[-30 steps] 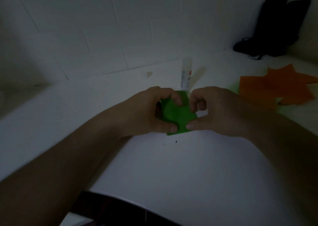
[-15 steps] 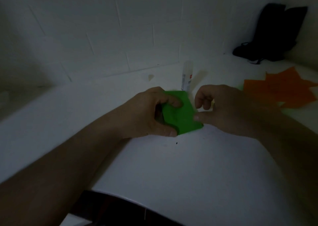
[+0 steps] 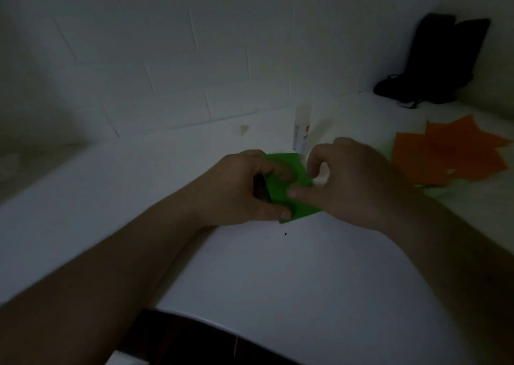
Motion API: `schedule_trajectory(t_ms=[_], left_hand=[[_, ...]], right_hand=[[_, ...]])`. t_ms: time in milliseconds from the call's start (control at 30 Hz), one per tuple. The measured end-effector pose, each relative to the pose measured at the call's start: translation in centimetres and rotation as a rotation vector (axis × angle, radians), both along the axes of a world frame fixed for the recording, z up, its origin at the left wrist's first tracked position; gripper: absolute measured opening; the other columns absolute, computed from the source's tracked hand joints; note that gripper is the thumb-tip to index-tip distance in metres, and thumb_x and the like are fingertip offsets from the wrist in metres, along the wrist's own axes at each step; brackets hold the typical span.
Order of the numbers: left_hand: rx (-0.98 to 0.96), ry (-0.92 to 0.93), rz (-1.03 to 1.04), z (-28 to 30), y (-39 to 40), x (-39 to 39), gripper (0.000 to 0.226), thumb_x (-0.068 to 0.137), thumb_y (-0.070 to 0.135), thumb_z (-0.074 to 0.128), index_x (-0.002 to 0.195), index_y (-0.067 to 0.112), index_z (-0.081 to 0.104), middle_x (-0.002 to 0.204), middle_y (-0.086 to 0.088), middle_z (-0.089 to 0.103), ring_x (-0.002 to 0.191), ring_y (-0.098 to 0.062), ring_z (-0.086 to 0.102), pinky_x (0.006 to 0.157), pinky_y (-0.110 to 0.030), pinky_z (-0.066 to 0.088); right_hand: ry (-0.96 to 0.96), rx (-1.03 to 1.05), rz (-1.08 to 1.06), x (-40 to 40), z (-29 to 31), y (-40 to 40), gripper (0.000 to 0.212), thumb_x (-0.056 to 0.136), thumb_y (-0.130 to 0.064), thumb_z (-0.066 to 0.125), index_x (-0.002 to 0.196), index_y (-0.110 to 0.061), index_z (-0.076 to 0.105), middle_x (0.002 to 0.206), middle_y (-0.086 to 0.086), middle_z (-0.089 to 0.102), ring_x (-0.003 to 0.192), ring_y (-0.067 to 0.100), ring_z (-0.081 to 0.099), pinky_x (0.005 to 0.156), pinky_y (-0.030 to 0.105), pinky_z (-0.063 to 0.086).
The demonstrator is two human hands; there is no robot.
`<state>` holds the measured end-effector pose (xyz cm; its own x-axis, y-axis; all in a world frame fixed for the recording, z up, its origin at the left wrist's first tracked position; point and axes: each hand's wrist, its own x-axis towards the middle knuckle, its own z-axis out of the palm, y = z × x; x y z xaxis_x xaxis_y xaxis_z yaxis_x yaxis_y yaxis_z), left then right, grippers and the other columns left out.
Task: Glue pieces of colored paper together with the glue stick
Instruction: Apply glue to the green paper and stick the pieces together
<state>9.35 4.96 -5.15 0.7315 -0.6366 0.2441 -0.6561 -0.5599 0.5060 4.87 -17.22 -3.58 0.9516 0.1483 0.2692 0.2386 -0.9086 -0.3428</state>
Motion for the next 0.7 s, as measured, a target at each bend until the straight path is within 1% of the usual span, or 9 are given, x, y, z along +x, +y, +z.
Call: schedule_trajectory(t_ms=[100,200,267,333,400,467,567,633,700], left_hand=[[-0.019,0.002,-0.007,-0.2,0.0,0.0,0.064,0.066,0.054,0.086,0.124,0.033,0.07,0.107,0.009,0.063,0.097,-0.008,0.063,0.085,-0.033,0.054],[-0.04,0.017,-0.01,-0.2,0.2,0.2,0.063,0.068,0.049,0.093,0.125,0.035,0.069,0.109,0.009,0.062,0.098,-0.007,0.063,0.086,-0.03,0.053],[-0.074,0.062,0.002,-0.1,0.3,0.3,0.059,0.071,0.043,0.092,0.123,0.041,0.066,0.113,0.011,0.061,0.101,-0.007,0.061,0.088,-0.029,0.053],[-0.086,0.078,0.007,0.0,0.3,0.3,0.059,0.07,0.04,0.093,0.12,0.048,0.062,0.116,0.011,0.059,0.102,-0.005,0.059,0.089,-0.025,0.051],[-0.059,0.053,-0.002,0.1,0.2,0.3,0.062,0.07,0.039,0.093,0.12,0.05,0.059,0.115,0.013,0.056,0.102,0.0,0.055,0.088,-0.016,0.047],[-0.029,0.047,-0.005,0.3,0.1,0.2,0.063,0.071,0.038,0.092,0.121,0.051,0.056,0.113,0.015,0.054,0.101,0.004,0.053,0.083,-0.009,0.043],[-0.024,0.068,-0.002,0.5,0.1,0.2,0.064,0.072,0.038,0.091,0.122,0.054,0.054,0.115,0.017,0.052,0.097,0.009,0.052,0.079,-0.006,0.042],[-0.034,0.089,0.004,0.5,0.1,0.1,0.064,0.071,0.04,0.091,0.119,0.058,0.053,0.119,0.018,0.051,0.095,0.008,0.053,0.079,-0.006,0.044],[-0.041,0.107,0.013,0.5,0.1,0.0,0.062,0.071,0.041,0.091,0.114,0.062,0.052,0.12,0.02,0.05,0.093,0.004,0.055,0.077,-0.008,0.046]], right_hand=[[0.039,-0.084,-0.014,0.2,-0.7,0.5,0.051,0.061,-0.081,0.067,0.075,-0.035,0.049,0.084,-0.011,0.043,0.086,0.017,0.046,0.065,0.033,0.036],[0.087,-0.071,-0.012,0.3,-0.7,0.6,0.053,0.058,-0.085,0.062,0.07,-0.036,0.046,0.085,-0.01,0.045,0.09,0.02,0.048,0.072,0.036,0.042],[0.124,-0.036,0.005,0.3,-0.6,0.6,0.055,0.054,-0.086,0.06,0.069,-0.036,0.047,0.085,-0.009,0.046,0.091,0.021,0.048,0.077,0.038,0.045],[0.135,0.009,0.019,0.2,-0.6,0.6,0.05,0.053,-0.085,0.062,0.066,-0.039,0.047,0.084,-0.009,0.047,0.091,0.021,0.049,0.077,0.039,0.045],[0.135,0.04,0.027,0.3,-0.7,0.5,0.041,0.057,-0.08,0.068,0.065,-0.043,0.05,0.082,-0.009,0.048,0.09,0.022,0.051,0.076,0.039,0.045],[0.139,0.036,0.012,0.7,-1.0,-0.1,0.044,0.06,-0.076,0.073,0.066,-0.038,0.052,0.08,-0.007,0.05,0.085,0.022,0.052,0.073,0.039,0.046],[0.09,0.044,-0.046,1.5,-1.0,-1.5,0.055,0.057,-0.074,0.077,0.066,-0.027,0.049,0.075,-0.002,0.052,0.074,0.02,0.05,0.064,0.033,0.038],[0.089,0.07,-0.053,1.7,-0.7,-2.3,0.053,0.063,-0.062,0.083,0.068,-0.022,0.049,0.072,0.0,0.052,0.068,0.016,0.046,0.058,0.031,0.027],[0.092,0.066,-0.035,1.6,-0.5,-2.8,0.049,0.068,-0.054,0.085,0.07,-0.02,0.049,0.071,0.0,0.05,0.065,0.015,0.044,0.057,0.031,0.021]])
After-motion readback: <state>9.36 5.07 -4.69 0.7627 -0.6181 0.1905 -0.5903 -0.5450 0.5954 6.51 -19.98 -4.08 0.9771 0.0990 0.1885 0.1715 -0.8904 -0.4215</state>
